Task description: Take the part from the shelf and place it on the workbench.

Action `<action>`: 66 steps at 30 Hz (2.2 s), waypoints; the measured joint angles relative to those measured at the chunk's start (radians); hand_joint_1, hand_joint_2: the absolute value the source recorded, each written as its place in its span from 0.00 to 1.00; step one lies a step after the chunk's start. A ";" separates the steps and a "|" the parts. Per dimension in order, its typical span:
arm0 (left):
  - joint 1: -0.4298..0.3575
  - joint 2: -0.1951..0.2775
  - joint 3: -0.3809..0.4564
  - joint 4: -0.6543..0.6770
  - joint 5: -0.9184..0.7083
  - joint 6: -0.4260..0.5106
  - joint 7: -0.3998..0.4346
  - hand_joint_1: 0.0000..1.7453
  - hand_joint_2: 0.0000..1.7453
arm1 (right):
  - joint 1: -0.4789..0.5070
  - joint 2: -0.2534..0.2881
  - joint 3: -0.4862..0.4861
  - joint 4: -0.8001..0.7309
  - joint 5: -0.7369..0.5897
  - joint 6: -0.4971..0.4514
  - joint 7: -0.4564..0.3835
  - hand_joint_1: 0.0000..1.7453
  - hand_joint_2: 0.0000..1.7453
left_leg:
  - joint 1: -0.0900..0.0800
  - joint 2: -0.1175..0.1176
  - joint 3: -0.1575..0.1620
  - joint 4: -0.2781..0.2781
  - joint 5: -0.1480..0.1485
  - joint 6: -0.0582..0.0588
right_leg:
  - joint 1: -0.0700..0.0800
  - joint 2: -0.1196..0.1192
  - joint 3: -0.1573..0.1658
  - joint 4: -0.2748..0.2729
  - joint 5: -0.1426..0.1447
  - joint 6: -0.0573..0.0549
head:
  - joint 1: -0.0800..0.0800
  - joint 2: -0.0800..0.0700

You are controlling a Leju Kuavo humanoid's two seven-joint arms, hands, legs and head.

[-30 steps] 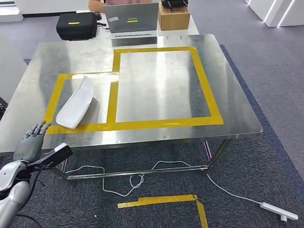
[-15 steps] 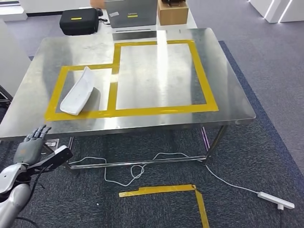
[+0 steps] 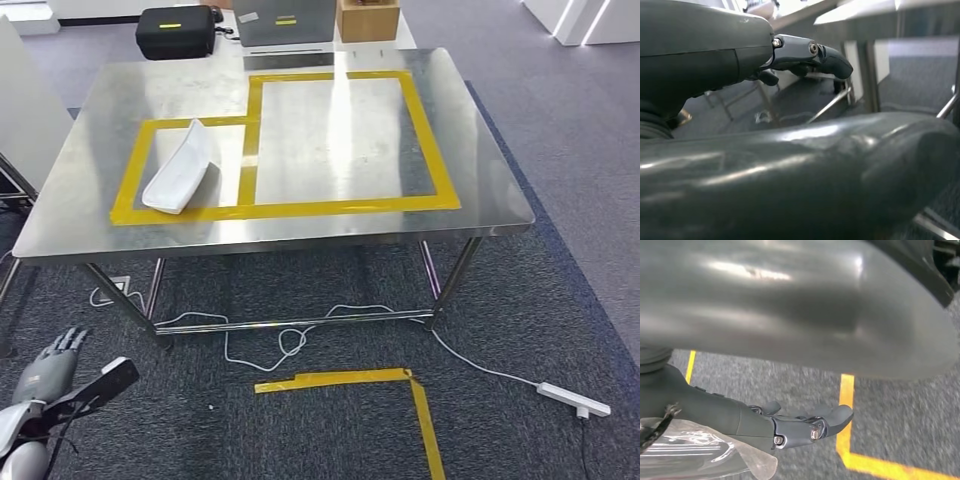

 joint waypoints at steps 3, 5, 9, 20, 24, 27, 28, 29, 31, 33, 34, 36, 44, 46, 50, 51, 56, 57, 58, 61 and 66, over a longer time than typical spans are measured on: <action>0.042 -0.034 0.001 0.017 0.004 -0.011 -0.005 0.00 0.00 | 0.002 0.000 0.000 0.002 -0.005 0.004 -0.003 0.00 0.00 | 0.003 0.003 -0.037 -0.002 0.032 0.017 | -0.004 0.002 -0.049 0.147 -0.137 0.013 | 0.007 0.000; 0.065 -0.060 0.002 0.036 0.010 -0.020 -0.009 0.00 0.00 | 0.002 0.000 0.000 0.002 -0.008 0.006 -0.005 0.00 0.00 | 0.002 0.003 -0.066 0.000 0.052 0.018 | -0.005 0.001 -0.061 0.254 -0.183 0.020 | 0.008 0.000; 0.109 -0.130 0.000 0.098 0.034 -0.036 -0.015 0.00 0.00 | 0.001 0.000 0.000 0.005 -0.016 0.010 -0.012 0.00 0.00 | 0.001 0.003 -0.108 0.007 0.083 0.010 | -0.004 0.005 0.094 0.096 -0.097 0.015 | 0.008 0.000; 0.135 -0.281 0.003 0.376 0.121 -0.030 -0.037 0.00 0.00 | 0.007 0.000 0.000 0.008 -0.037 0.015 -0.027 0.00 0.00 | 0.007 -0.002 -0.195 0.280 -0.094 -0.039 | -0.004 -0.007 0.111 -0.058 -0.043 -0.038 | -0.001 0.000; 0.130 -0.315 0.021 0.455 0.137 -0.027 -0.042 0.00 0.00 | 0.008 0.000 0.000 0.008 -0.044 0.014 -0.030 0.00 0.00 | 0.008 -0.002 -0.070 0.184 -0.019 -0.034 | -0.002 -0.011 0.041 -0.026 -0.014 -0.030 | -0.002 0.000; 0.119 -0.330 0.034 0.494 0.137 -0.022 -0.044 0.00 0.00 | 0.008 0.000 0.000 0.008 -0.049 0.011 -0.031 0.00 0.00 | 0.001 -0.003 0.037 0.016 -0.035 -0.018 | -0.001 -0.014 0.017 -0.012 0.008 -0.014 | -0.001 0.000; 0.117 -0.335 0.037 0.506 0.137 -0.020 -0.045 0.00 0.00 | 0.008 0.000 0.000 0.008 -0.051 0.010 -0.032 0.00 0.00 | -0.003 -0.003 0.041 0.002 -0.035 -0.012 | -0.002 -0.015 0.015 -0.012 0.017 -0.007 | -0.001 0.000; 0.116 -0.340 0.040 0.517 0.137 -0.018 -0.045 0.00 0.00 | 0.009 0.000 0.000 0.008 -0.052 0.008 -0.032 0.00 0.00 | -0.002 -0.002 0.035 0.001 -0.026 -0.005 | -0.004 -0.014 0.013 -0.013 0.022 0.000 | -0.002 0.000; 0.113 -0.349 0.044 0.536 0.137 -0.017 -0.046 0.00 0.00 | 0.012 0.000 0.000 0.008 -0.057 0.005 -0.032 0.00 0.00 | 0.000 0.003 0.019 -0.004 -0.003 0.013 | -0.007 -0.008 0.000 0.010 -0.013 0.011 | 0.000 0.000; 0.110 -0.357 0.048 0.551 0.136 -0.016 -0.046 0.00 0.00 | 0.014 0.000 0.000 0.008 -0.060 0.003 -0.031 0.00 0.00 | 0.002 0.006 -0.009 -0.006 0.022 0.023 | -0.009 -0.001 -0.031 0.106 -0.114 0.020 | 0.006 0.000; 0.108 -0.360 0.050 0.559 0.136 -0.016 -0.046 0.00 0.00 | 0.014 0.000 0.000 0.008 -0.062 0.002 -0.031 0.00 0.00 | 0.001 0.006 -0.026 -0.005 0.036 0.025 | -0.010 0.000 -0.046 0.174 -0.161 0.023 | 0.008 0.000; 0.106 -0.366 0.052 0.573 0.136 -0.016 -0.046 0.00 0.00 | 0.014 0.000 0.000 0.008 -0.065 0.001 -0.032 0.00 0.00 | 0.001 0.007 -0.063 -0.001 0.063 0.022 | -0.012 0.000 -0.050 0.274 -0.183 0.030 | 0.009 0.000; 0.097 -0.378 0.060 0.611 0.137 -0.010 -0.046 0.00 0.00 | 0.010 0.000 -0.003 0.009 -0.074 -0.003 -0.037 0.00 0.00 | -0.001 0.005 -0.146 0.024 0.144 -0.014 | -0.017 0.007 0.221 -0.064 -0.133 0.010 | 0.010 0.000; 0.098 -0.379 0.064 0.623 0.137 -0.009 -0.046 0.00 0.00 | 0.014 0.000 -0.004 0.009 -0.076 -0.003 -0.037 0.00 0.00 | 0.003 0.003 -0.160 0.043 0.113 -0.023 | -0.017 0.001 0.196 -0.057 -0.115 -0.010 | 0.007 0.000; 0.098 -0.384 0.066 0.639 0.137 -0.009 -0.046 0.00 0.00 | 0.017 0.000 -0.006 0.009 -0.077 -0.003 -0.037 0.00 0.00 | 0.006 0.002 -0.195 0.259 -0.085 -0.034 | -0.011 -0.008 0.136 -0.051 -0.065 -0.030 | -0.002 0.000; 0.096 -0.384 0.066 0.642 0.137 -0.009 -0.046 0.00 0.00 | 0.018 0.000 -0.006 0.009 -0.077 -0.003 -0.037 0.00 0.00 | 0.006 0.002 -0.191 0.304 -0.091 -0.033 | -0.008 -0.010 0.120 -0.047 -0.053 -0.030 | -0.002 0.000; 0.091 -0.383 0.067 0.649 0.138 -0.004 -0.047 0.00 0.00 | 0.017 0.000 -0.006 0.009 -0.078 -0.004 -0.040 0.00 0.00 | -0.002 0.001 0.007 0.095 -0.016 -0.004 | 0.002 -0.011 0.045 -0.017 -0.008 -0.023 | -0.002 0.000; 0.089 -0.382 0.067 0.650 0.140 -0.002 -0.048 0.00 0.00 | 0.017 0.000 -0.006 0.009 -0.079 -0.005 -0.041 0.00 0.00 | -0.005 0.001 0.037 0.040 -0.028 0.001 | 0.003 -0.012 0.037 -0.014 0.001 -0.017 | -0.002 0.000; 0.086 -0.382 0.068 0.651 0.141 0.002 -0.049 0.00 0.00 | 0.017 0.000 -0.006 0.009 -0.079 -0.006 -0.042 0.00 0.00 | -0.008 0.001 0.051 0.009 -0.037 0.005 | 0.002 -0.013 0.032 -0.013 0.010 -0.011 | -0.001 0.000; 0.083 -0.383 0.069 0.654 0.146 0.006 -0.052 0.00 0.00 | 0.019 0.000 -0.007 0.010 -0.082 -0.010 -0.044 0.00 0.00 | -0.009 0.005 0.033 -0.005 -0.013 0.019 | -0.003 -0.011 0.018 -0.002 0.005 0.007 | 0.000 0.000; 0.082 -0.385 0.070 0.655 0.155 0.003 -0.052 0.00 0.00 | 0.021 0.000 -0.011 0.011 -0.084 -0.012 -0.047 0.00 0.00 | -0.008 0.011 -0.051 -0.003 0.057 0.033 | -0.006 -0.001 -0.051 0.262 -0.189 0.026 | 0.005 0.000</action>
